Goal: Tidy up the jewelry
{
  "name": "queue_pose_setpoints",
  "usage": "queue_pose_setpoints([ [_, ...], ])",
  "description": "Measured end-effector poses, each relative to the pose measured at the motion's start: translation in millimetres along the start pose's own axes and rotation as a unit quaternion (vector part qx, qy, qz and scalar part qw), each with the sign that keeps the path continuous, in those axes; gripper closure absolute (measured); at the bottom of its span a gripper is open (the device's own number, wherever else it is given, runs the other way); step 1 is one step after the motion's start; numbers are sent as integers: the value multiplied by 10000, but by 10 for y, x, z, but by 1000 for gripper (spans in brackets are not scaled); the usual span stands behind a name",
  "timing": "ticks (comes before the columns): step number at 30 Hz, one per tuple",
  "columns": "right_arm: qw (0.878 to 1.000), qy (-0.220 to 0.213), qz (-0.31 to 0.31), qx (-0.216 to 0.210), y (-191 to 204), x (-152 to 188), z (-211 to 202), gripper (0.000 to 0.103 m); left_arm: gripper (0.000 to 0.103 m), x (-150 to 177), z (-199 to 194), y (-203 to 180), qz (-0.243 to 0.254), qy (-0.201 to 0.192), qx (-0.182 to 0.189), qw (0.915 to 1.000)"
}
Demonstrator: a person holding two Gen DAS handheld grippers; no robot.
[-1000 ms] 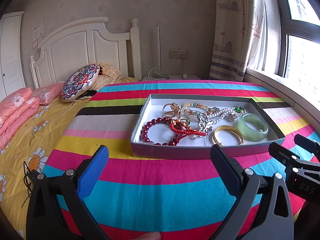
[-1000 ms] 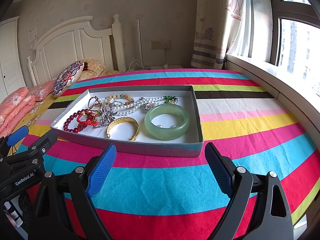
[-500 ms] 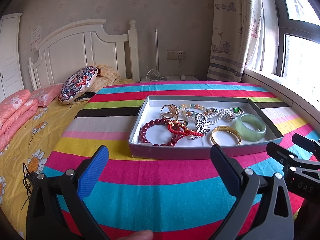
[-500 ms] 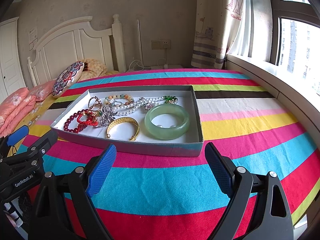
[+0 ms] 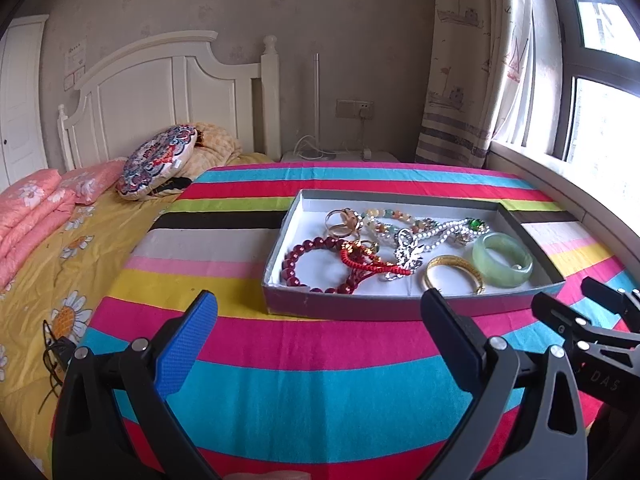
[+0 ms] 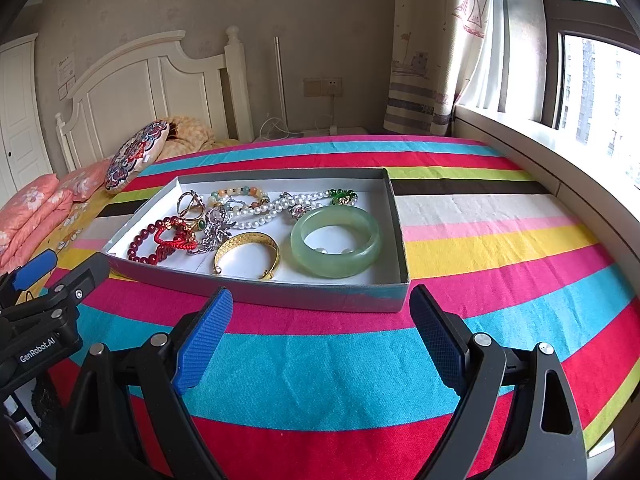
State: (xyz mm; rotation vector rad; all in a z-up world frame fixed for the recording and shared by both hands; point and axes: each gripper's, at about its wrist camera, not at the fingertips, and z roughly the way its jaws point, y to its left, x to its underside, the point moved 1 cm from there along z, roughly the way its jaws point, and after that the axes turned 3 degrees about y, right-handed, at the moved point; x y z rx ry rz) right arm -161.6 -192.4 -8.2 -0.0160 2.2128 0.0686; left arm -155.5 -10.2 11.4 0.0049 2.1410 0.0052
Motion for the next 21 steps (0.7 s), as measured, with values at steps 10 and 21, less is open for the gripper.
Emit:
queue_pose_setpoints([
  [10, 9999, 4, 50, -99, -43, -1, -12, 16, 2, 6, -27, -51, 174, 13, -312, 9994],
  [21, 9981, 518, -37, -339, -64, -38, 46, 16, 2, -31, -45, -191, 889, 579, -181, 9942],
])
